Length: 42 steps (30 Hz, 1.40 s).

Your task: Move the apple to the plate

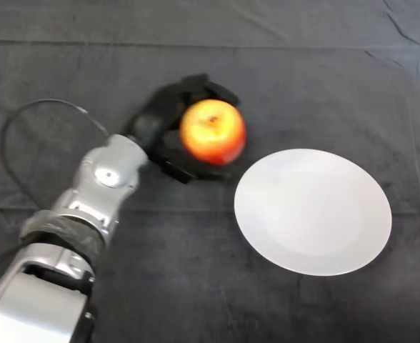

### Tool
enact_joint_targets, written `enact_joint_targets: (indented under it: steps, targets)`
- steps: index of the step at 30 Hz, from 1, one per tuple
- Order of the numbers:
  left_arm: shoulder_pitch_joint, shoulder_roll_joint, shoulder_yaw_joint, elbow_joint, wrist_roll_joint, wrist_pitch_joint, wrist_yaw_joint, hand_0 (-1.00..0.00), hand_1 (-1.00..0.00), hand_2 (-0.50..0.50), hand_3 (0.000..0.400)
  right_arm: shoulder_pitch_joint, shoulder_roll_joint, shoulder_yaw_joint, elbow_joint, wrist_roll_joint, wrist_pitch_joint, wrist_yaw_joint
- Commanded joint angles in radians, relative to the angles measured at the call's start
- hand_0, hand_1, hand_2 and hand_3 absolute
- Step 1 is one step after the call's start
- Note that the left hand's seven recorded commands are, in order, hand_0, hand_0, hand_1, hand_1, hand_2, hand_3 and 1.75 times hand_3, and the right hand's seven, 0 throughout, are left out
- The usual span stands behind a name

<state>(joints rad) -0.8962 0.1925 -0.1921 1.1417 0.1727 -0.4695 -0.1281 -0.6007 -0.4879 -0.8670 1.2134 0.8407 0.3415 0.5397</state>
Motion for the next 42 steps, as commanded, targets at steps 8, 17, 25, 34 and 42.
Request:
enact_joint_targets:
  steps: [8,17,25,34,42]
  targets:
    - [-0.094,-0.052,-0.124,-0.049,0.071,-0.069,-0.039,-1.00,-0.68,-0.16,0.400,0.002,-0.009,-0.0110,-0.006,-0.0003,-0.003,-0.0051]
    - [-0.104,-0.082,-0.215,-0.030,0.091,-0.099,-0.093,-1.00,-0.67,-0.16,0.400,0.002,-0.010,-0.0113,-0.004,-0.0003,-0.003,-0.0044]
    - [-0.098,-0.108,-0.303,-0.015,0.087,-0.106,-0.134,-1.00,-0.65,-0.18,0.400,0.001,-0.011,-0.0116,-0.003,-0.0002,-0.003,-0.0037]
    - [-0.096,-0.112,-0.395,-0.013,0.071,-0.104,-0.173,-1.00,-0.54,-0.23,0.400,0.001,-0.011,-0.0119,-0.001,-0.0002,-0.003,-0.0029]
    - [-0.094,-0.101,-0.454,-0.016,0.062,-0.096,-0.186,-0.08,0.00,-0.04,0.031,0.000,-0.012,-0.0121,0.000,-0.0002,-0.003,-0.0023]
